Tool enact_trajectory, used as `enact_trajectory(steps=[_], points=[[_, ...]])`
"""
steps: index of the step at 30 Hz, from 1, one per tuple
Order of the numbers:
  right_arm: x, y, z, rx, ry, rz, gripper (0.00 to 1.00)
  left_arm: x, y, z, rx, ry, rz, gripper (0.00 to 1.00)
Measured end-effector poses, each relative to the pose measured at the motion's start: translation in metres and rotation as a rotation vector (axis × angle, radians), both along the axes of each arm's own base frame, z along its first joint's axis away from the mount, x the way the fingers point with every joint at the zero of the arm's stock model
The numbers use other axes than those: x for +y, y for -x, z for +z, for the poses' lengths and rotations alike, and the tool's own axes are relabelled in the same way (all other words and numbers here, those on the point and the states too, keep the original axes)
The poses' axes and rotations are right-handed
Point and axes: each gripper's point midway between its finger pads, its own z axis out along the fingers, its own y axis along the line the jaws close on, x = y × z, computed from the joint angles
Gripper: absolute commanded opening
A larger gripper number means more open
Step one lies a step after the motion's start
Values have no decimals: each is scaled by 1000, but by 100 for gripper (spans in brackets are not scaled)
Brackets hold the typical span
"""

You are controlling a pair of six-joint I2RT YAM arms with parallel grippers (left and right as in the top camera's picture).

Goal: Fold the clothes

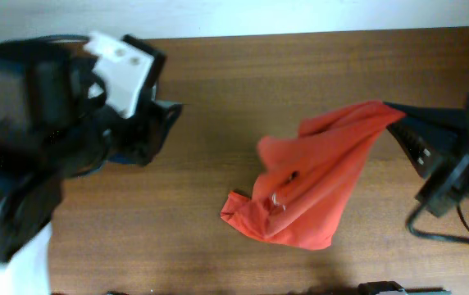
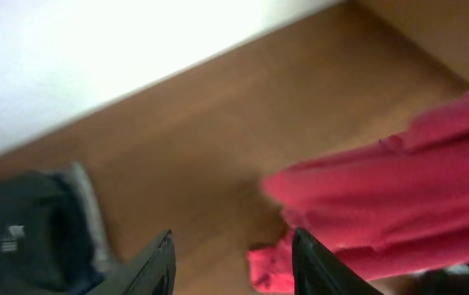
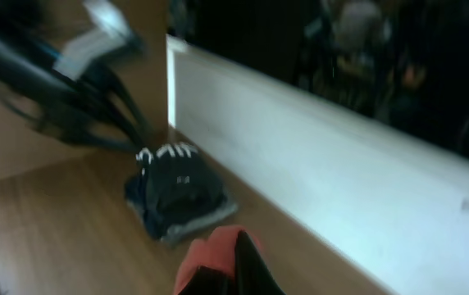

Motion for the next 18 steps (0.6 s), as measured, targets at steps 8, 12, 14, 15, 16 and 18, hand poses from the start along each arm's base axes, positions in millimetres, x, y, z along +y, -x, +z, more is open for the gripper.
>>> enact_trajectory(steps=[8, 12, 14, 15, 16, 18], points=[[7, 8, 26, -137, -1, 62, 4, -45, -22, -54, 239, 62, -180, 46], [-1, -1, 26, -122, -14, -7, 4, -45, -12, -43, 199, 71, -213, 46], [-7, -7, 27, -105, -30, -60, 4, -40, 0, -32, 158, 73, -218, 47], [-8, -8, 27, -100, -34, -72, 4, -39, 5, -28, 146, 75, -219, 46], [-13, -12, 27, -92, -43, -104, 4, -36, 12, -24, 137, 76, -220, 47], [-24, -20, 28, -71, -70, -190, 4, -31, 27, -19, 131, 76, -222, 45]])
